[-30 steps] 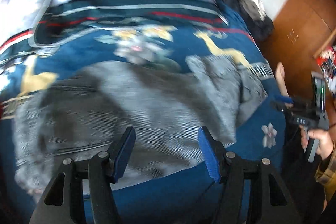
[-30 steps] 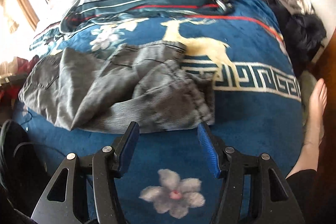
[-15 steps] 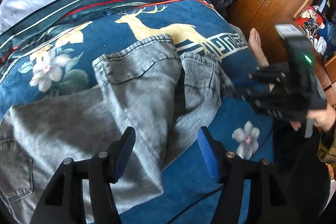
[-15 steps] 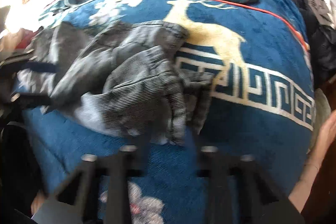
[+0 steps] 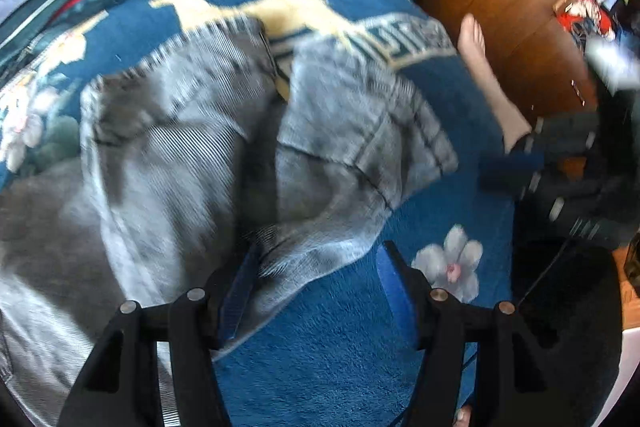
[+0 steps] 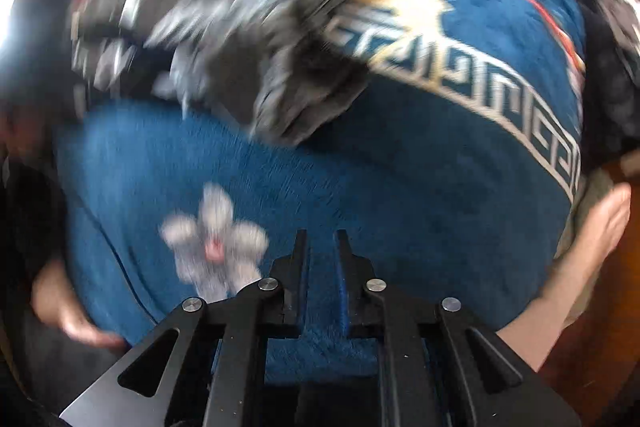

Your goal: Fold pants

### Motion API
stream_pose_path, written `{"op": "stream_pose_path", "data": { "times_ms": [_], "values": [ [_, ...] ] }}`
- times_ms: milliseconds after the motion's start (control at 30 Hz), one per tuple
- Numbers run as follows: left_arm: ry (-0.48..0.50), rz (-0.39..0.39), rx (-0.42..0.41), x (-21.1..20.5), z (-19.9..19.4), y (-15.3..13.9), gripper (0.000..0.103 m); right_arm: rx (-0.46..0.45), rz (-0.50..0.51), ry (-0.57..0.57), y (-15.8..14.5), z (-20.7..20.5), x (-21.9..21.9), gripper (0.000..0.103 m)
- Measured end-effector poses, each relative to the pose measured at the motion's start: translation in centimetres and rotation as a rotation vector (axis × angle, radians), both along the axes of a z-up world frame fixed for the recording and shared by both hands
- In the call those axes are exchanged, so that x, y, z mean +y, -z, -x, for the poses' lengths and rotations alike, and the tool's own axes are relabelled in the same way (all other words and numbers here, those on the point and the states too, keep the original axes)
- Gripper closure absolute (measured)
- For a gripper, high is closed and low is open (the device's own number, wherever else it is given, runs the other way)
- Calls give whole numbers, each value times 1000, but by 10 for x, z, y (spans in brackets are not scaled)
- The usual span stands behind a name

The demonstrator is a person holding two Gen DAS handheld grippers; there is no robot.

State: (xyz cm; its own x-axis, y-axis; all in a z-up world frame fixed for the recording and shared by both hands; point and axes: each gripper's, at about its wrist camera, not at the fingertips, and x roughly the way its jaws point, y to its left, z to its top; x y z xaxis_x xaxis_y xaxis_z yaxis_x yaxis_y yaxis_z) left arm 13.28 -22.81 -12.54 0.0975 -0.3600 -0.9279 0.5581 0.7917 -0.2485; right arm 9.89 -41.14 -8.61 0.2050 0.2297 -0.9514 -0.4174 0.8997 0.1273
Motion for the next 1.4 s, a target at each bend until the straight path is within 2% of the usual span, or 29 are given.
{"op": "stream_pose_path", "data": {
  "times_ms": [67,100,233,333,400,433,467,500,600,667,700,733,767,833,867,900,1100,1200,1267,1333,1400],
  "values": [
    [15,-23,-6,-2,4,6,41,-42,-17,49,-6,-11,-2,63],
    [13,-23,-14,-2,6,4,41,-65,-19,62,-8,-17,-1,58],
    [-9,84,-48,13,11,-24,41,-127,12,51,-9,-40,13,58],
    [-9,92,-95,20,9,-38,40,-121,23,18,-3,-53,19,58],
    [0,80,-98,20,3,-39,39,-114,8,-21,2,-61,24,58],
    [5,72,-95,20,2,-37,39,-114,-5,-42,2,-61,26,56],
    [12,63,-87,18,-2,-33,39,-117,-16,-73,1,-62,29,45],
    [19,59,-78,13,-3,-30,39,-129,-10,-96,1,-62,33,42],
    [41,45,-61,0,-8,-19,39,-163,31,-135,4,-68,40,42],
    [54,50,-50,-5,-9,-15,41,-171,14,-154,3,-72,42,42],
    [59,56,-43,-7,-8,-14,41,-172,8,-163,2,-74,43,45],
    [62,67,-38,-9,-8,-14,42,-160,-13,-176,3,-76,45,51],
    [67,79,-31,-11,-7,-14,46,-147,-27,-186,3,-76,47,68],
    [76,101,-4,-14,-5,-12,56,-131,-25,-210,5,-76,51,76],
    [82,108,11,-15,-4,-11,59,-126,-27,-215,5,-75,51,82],
    [87,111,20,-16,-2,-10,59,-127,-28,-209,4,-74,49,83],
    [88,153,82,-11,9,1,59,-133,-48,-75,13,-70,33,85],
    [83,161,108,-6,19,7,60,-63,9,-18,31,-70,26,84],
    [88,153,101,-5,26,6,60,-42,-3,43,29,-70,17,83],
    [80,169,110,-1,28,1,60,-27,-30,122,15,-69,6,74],
    [62,203,114,9,28,-8,60,-23,-95,155,-2,-62,0,65]
  ]
}}
